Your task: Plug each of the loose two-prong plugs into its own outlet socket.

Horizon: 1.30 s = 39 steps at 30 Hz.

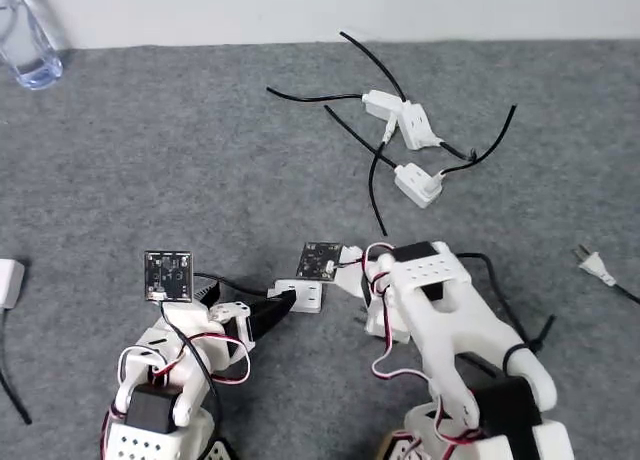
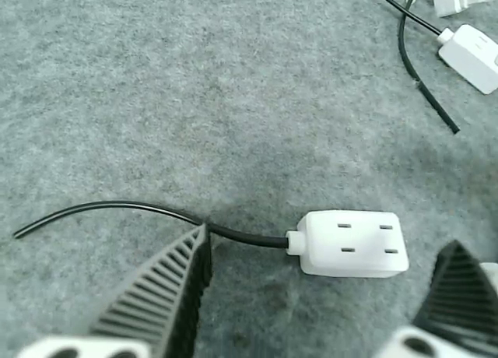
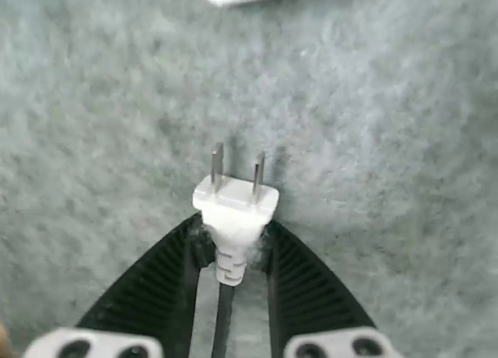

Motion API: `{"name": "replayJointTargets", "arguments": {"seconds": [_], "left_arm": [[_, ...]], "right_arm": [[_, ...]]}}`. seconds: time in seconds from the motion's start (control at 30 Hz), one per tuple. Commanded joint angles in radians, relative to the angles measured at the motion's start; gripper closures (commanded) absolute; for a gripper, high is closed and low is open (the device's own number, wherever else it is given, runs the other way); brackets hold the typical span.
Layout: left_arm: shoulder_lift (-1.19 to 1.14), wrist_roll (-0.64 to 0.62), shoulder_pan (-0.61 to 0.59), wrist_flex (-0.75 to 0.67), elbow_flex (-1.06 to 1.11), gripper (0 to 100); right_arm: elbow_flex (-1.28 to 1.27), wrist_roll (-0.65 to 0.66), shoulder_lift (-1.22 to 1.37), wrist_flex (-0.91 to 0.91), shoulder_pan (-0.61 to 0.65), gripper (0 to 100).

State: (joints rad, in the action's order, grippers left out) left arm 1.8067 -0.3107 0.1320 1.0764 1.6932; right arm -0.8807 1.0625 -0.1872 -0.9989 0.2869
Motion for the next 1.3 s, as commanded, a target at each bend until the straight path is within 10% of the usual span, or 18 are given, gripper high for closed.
{"name": "replayJointTargets", "arguments": {"seconds": [0.0,1.27], "left_arm": [[0.014,-0.005,-0.003,0.000,-0.010,58],[0.014,-0.005,-0.003,0.002,-0.010,58]], "right_arm": [[0.091,0.058,-0.015,-0.007,-0.033,99.1],[0.037,0.060,-0.005,-0.045,0.107,82.9]]}}
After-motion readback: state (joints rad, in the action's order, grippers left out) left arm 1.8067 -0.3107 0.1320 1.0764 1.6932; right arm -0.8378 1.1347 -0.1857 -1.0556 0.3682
